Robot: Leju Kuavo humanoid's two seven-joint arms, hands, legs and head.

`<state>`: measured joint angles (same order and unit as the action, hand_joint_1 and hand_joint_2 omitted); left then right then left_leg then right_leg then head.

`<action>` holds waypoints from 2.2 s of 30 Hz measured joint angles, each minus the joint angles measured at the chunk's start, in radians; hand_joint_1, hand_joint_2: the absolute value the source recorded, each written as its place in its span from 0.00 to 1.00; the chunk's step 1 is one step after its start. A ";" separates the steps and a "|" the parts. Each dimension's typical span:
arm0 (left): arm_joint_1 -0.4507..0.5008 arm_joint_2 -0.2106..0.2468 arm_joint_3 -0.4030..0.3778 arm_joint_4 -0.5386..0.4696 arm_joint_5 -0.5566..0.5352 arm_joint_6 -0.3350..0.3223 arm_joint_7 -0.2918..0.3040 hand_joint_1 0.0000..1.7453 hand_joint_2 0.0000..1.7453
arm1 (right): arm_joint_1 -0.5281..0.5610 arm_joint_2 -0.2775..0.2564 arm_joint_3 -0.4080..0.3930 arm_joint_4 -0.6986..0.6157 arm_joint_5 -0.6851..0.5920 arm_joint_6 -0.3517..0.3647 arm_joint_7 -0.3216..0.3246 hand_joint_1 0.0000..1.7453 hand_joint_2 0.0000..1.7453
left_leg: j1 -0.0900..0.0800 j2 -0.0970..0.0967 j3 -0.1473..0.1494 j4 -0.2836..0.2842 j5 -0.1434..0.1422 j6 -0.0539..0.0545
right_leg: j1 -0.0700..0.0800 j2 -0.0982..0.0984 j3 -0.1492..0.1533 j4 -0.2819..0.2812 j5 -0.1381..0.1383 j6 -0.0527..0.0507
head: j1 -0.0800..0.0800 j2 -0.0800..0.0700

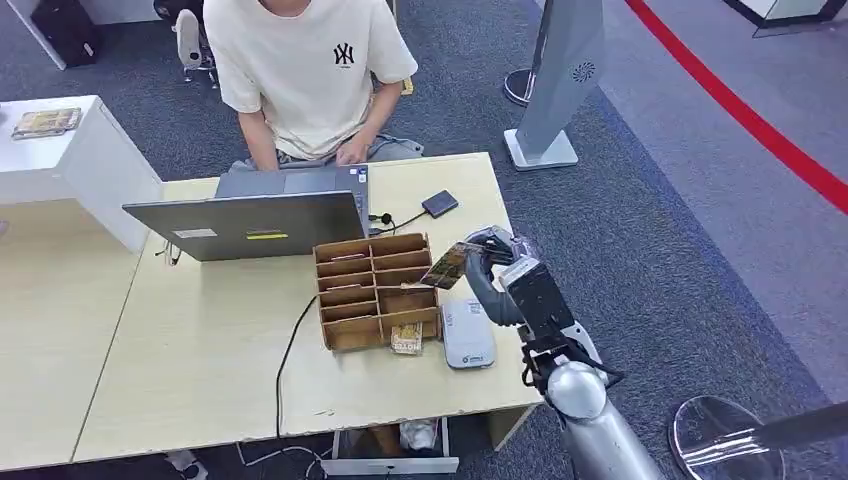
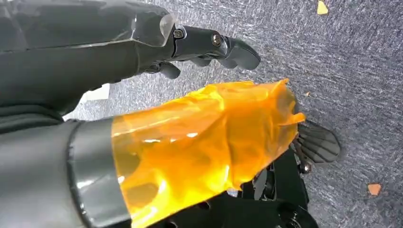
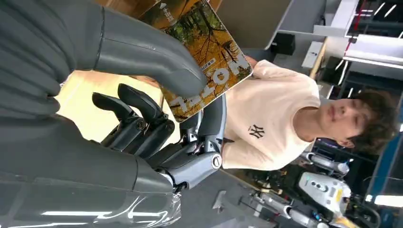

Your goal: Pass the card to the sensor for recognition and then transmit it.

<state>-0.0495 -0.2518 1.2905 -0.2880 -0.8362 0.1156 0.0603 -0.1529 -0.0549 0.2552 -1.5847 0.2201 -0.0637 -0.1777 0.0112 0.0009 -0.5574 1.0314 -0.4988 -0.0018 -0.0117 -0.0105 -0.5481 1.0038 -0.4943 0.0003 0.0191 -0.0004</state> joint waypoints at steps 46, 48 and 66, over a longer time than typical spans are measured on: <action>-0.008 0.034 -0.035 0.006 -0.107 -0.018 0.002 0.00 0.00 | -0.320 0.023 0.240 0.155 0.346 -0.062 0.096 1.00 1.00 | 0.000 0.000 0.000 0.000 0.001 0.000 | 0.000 0.000 0.000 0.001 0.000 0.000 | 0.000 0.000; -0.008 0.037 -0.037 0.010 -0.112 -0.019 0.003 0.00 0.00 | -0.343 0.029 0.248 0.178 0.369 -0.069 0.104 1.00 1.00 | 0.000 0.000 0.000 0.000 0.001 0.000 | 0.000 0.000 0.000 0.001 0.000 0.000 | 0.000 0.000; -0.009 0.047 -0.077 0.011 -0.153 -0.032 0.022 0.00 0.00 | -0.482 0.082 0.281 0.368 0.578 -0.130 0.153 1.00 1.00 | 0.000 0.000 0.000 0.000 0.001 -0.001 | 0.000 0.000 0.000 0.001 0.000 0.000 | 0.000 0.000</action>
<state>-0.0585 -0.2049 1.2135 -0.2770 -0.9896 0.0832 0.0824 -0.6351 0.0271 0.5364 -1.2165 0.7985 -0.1934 -0.0252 0.0113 0.0007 -0.5575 1.0314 -0.4977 -0.0023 -0.0116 -0.0106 -0.5483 1.0049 -0.4939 -0.0002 0.0195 -0.0004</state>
